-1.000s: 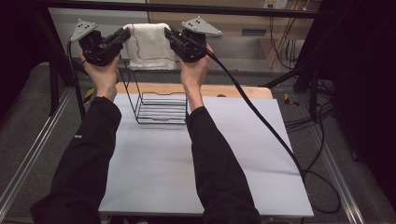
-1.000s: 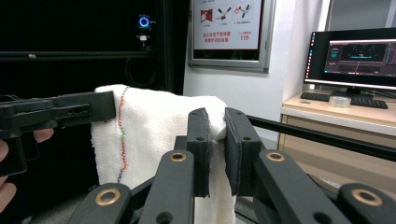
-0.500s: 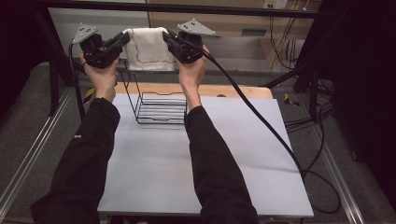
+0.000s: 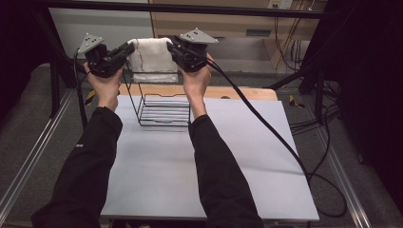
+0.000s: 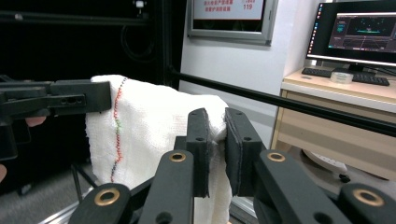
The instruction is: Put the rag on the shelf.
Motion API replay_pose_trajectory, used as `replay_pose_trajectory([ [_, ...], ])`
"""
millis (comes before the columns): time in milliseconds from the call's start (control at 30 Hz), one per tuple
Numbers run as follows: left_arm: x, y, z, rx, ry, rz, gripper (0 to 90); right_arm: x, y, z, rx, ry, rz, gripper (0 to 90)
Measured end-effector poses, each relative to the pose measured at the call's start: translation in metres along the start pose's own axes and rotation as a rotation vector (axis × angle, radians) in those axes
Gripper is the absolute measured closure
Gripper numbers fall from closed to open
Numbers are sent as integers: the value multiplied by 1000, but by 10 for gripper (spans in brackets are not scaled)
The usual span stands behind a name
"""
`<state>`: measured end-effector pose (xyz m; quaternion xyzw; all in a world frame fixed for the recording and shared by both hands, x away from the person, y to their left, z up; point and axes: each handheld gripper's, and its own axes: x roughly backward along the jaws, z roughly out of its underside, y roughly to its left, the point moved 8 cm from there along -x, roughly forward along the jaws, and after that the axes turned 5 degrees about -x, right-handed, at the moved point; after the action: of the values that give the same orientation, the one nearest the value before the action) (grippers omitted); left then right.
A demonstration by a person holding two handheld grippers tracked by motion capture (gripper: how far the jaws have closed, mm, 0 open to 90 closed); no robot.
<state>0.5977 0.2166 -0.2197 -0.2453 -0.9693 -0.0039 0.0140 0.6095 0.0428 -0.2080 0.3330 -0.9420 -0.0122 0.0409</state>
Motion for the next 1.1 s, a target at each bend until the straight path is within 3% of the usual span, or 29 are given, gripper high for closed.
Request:
replay_pose_trajectory([
  [100, 4, 0, 7, 9, 4, 12, 821, 3, 3, 2, 19, 5, -4, 809],
  [400, 17, -7, 20, -4, 15, 31, 820, 10, 9, 14, 7, 24, -13, 807],
  [633, 23, -10, 24, -3, 16, 43, 818, 18, 16, 16, 26, 31, -16, 805],
  [833, 25, -14, 24, -27, 28, 52, 817, 25, 16, 20, 9, 39, -21, 804],
  [1100, 33, -18, 28, -23, 45, 71, 812, 34, 21, 27, 20, 47, -45, 800],
])
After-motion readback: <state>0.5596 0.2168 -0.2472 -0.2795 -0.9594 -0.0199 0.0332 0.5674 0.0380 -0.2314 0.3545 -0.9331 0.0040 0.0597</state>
